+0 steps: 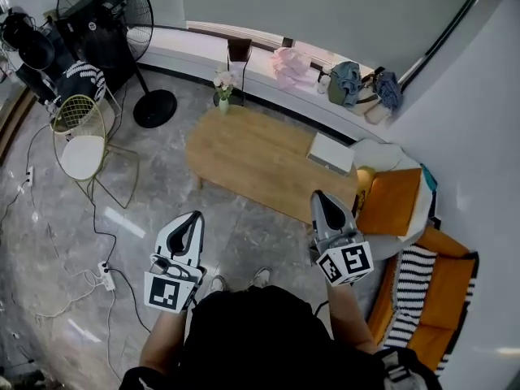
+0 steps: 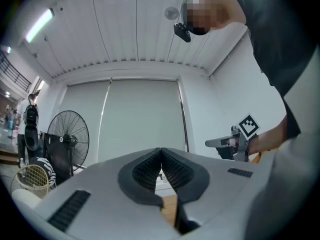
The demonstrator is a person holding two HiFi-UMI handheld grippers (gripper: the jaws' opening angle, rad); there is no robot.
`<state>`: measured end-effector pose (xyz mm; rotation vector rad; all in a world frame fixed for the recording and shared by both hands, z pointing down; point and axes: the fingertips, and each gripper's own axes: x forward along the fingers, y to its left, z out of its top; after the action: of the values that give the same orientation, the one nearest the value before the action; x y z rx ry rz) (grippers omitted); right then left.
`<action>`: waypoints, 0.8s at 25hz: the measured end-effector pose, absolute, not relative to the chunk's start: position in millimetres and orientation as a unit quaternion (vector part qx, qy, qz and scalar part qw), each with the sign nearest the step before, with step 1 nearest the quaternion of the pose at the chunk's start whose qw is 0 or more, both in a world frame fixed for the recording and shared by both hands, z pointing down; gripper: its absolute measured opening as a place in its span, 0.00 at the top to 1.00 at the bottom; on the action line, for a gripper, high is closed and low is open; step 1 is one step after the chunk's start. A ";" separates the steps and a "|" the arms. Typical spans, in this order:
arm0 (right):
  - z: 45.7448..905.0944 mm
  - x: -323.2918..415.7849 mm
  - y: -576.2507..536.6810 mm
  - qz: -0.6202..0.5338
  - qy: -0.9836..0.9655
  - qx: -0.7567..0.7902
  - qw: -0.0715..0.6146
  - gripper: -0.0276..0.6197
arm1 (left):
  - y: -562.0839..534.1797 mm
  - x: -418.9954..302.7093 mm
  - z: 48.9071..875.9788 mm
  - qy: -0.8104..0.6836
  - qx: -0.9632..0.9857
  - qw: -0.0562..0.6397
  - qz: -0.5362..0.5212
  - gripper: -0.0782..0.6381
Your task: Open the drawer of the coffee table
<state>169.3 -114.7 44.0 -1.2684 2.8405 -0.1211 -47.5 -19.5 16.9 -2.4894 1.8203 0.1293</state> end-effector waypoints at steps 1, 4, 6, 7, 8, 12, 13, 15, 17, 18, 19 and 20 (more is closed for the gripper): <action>46.5 169.1 -121.4 -0.044 0.915 -0.401 0.014 0.95 | -23.4 -47.6 17.2 0.595 -0.802 0.028 0.039 0.88; 57.3 164.0 -136.4 -0.053 0.924 -0.379 0.008 0.95 | -34.0 -51.1 18.9 0.611 -0.791 0.028 0.030 0.88; 68.3 156.2 -143.6 -0.058 0.929 -0.365 -0.001 0.95 | -40.2 -55.2 23.9 0.617 -0.786 0.025 0.023 0.88; 74.4 150.7 -148.3 -0.063 0.931 -0.360 -0.005 0.95 | -44.0 -58.3 27.2 0.619 -0.784 0.023 0.019 0.88; 80.5 143.9 -153.2 -0.069 0.932 -0.355 -0.008 0.95 | -48.0 -62.1 30.4 0.622 -0.783 0.020 0.016 0.88; 104.5 113.0 -162.7 -0.094 0.937 -0.335 -0.021 0.95 | -57.4 -81.2 46.9 0.631 -0.776 0.001 0.009 0.88; 111.0 105.1 -164.9 -0.096 0.938 -0.332 -0.024 0.95 | -60.5 -86.8 52.1 0.631 -0.776 -0.003 0.009 0.88; 124.9 90.0 -169.3 -0.101 0.939 -0.327 -0.029 0.95 | -67.3 -97.6 64.4 0.631 -0.776 -0.011 0.008 0.88; 142.1 75.9 -172.9 -0.106 0.940 -0.322 -0.035 0.95 | -74.2 -107.2 79.3 0.628 -0.778 -0.017 0.006 0.88; 152.9 68.8 -173.9 -0.108 0.941 -0.318 -0.038 0.95 | -77.9 -111.5 88.4 0.627 -0.779 -0.021 0.005 0.88; 165.4 61.4 -173.9 -0.110 0.943 -0.312 -0.042 0.95 | -81.7 -115.4 98.8 0.624 -0.781 -0.025 0.003 0.88; 179.0 53.7 -172.9 -0.112 0.945 -0.305 -0.045 0.95 | -85.3 -119.3 110.7 0.621 -0.783 -0.029 0.002 0.88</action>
<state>53.7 -172.9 179.0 -0.9865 3.0552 -0.3638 -119.3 -85.3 110.7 -2.5075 1.9878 0.0063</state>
